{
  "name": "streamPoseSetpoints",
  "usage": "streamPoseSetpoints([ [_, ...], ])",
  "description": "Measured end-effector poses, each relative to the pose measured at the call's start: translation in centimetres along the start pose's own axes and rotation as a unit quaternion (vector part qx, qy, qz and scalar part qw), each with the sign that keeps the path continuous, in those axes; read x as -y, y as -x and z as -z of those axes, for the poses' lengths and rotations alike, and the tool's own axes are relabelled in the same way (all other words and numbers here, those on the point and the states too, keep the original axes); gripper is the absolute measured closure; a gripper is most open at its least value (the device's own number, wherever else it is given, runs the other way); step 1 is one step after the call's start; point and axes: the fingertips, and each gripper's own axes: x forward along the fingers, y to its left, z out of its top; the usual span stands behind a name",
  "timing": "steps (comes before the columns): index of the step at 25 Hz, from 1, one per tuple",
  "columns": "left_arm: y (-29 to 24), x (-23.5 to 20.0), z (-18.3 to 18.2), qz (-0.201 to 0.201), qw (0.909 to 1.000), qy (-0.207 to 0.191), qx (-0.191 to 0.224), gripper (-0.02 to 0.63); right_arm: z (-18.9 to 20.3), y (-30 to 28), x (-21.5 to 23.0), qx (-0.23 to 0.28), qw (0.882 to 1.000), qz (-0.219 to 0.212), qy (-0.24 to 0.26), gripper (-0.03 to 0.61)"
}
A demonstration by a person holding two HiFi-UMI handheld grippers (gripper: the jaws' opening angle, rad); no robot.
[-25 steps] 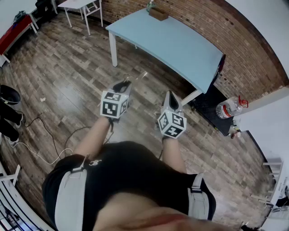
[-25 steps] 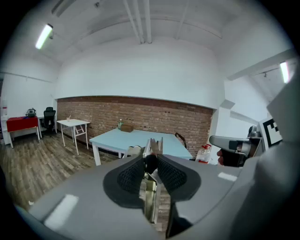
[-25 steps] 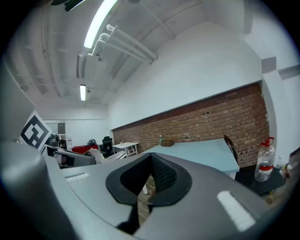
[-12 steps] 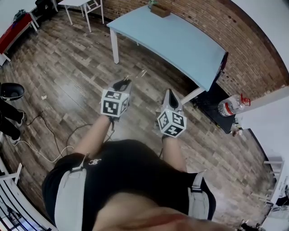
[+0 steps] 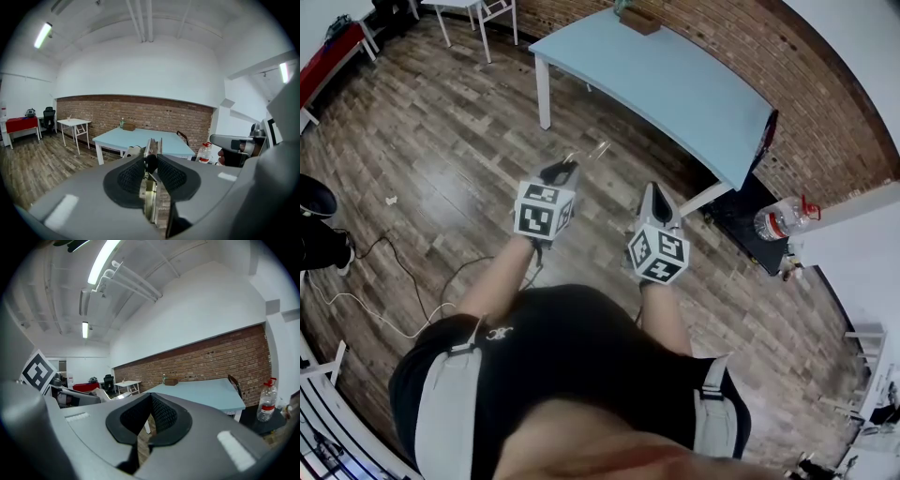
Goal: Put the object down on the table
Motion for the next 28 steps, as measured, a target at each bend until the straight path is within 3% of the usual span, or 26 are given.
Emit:
streamPoseSetpoints([
  [11,1.5,-5.7,1.7,0.010,0.9999,0.000,-0.011,0.526,1.9,-0.7,-5.3,-0.001,1.000,0.028,0.002,0.563],
  [17,0.8,-7.5,1.9,0.005,0.9998,0.007,-0.016,0.526,3.4,-2.3,-5.4,-0.021,0.999,0.030,-0.003,0.563],
  [28,-5.0,-10.9,-0.4,-0.008,0.9998,0.003,-0.020,0.528,1.5,-10.1,-4.6,-0.009,1.000,0.006,-0.003,0.563],
])
